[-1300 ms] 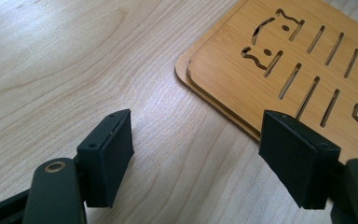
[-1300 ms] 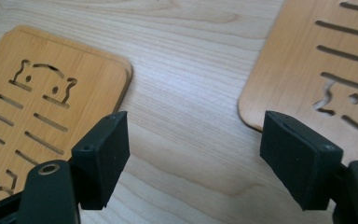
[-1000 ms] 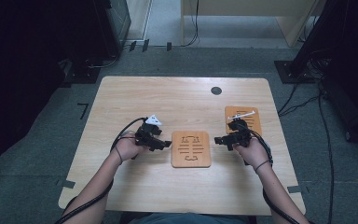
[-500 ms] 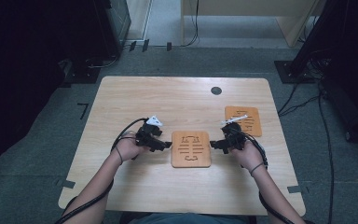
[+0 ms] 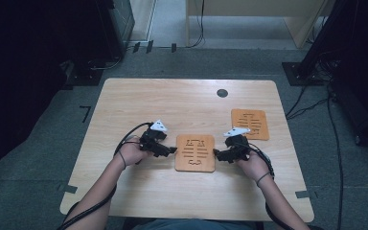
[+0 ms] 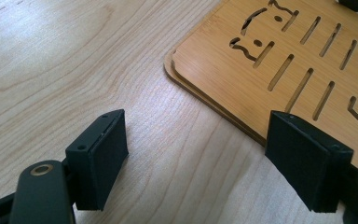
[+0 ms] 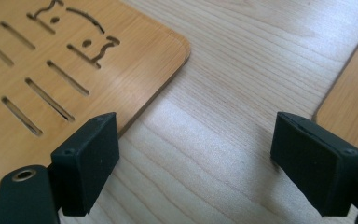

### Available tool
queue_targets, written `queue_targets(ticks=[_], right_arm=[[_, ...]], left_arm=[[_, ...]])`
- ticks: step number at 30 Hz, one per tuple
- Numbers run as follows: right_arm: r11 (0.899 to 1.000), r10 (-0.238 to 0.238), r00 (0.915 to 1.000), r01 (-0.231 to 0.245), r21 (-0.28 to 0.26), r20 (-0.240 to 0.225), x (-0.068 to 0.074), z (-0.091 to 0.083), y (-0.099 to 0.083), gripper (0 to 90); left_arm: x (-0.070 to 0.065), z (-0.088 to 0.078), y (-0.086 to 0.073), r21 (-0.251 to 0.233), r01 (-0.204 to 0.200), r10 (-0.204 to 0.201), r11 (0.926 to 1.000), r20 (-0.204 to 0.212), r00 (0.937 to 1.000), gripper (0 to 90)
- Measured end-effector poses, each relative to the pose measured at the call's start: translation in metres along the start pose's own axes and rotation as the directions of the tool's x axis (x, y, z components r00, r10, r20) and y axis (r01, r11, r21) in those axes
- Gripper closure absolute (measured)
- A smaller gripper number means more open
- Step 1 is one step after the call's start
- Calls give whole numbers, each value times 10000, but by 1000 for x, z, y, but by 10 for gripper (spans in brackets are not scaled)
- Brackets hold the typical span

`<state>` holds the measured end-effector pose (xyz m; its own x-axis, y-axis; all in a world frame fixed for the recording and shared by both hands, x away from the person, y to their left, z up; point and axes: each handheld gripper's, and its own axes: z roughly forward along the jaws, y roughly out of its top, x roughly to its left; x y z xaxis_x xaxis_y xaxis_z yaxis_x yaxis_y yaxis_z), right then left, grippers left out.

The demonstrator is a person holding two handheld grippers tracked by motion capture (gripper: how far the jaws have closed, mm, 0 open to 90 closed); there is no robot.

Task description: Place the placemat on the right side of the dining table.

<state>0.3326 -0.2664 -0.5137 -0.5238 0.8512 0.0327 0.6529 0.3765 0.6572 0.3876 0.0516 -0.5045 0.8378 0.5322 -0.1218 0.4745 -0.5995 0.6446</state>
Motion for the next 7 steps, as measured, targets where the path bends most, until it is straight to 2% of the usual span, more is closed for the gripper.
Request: queue_targets(ticks=[7], right_arm=[[10000,12,10000,-11,78,-65,0,0,1,146]], left_arm=[[0,0,0,-47,-15,15,10000,11,10000,197]])
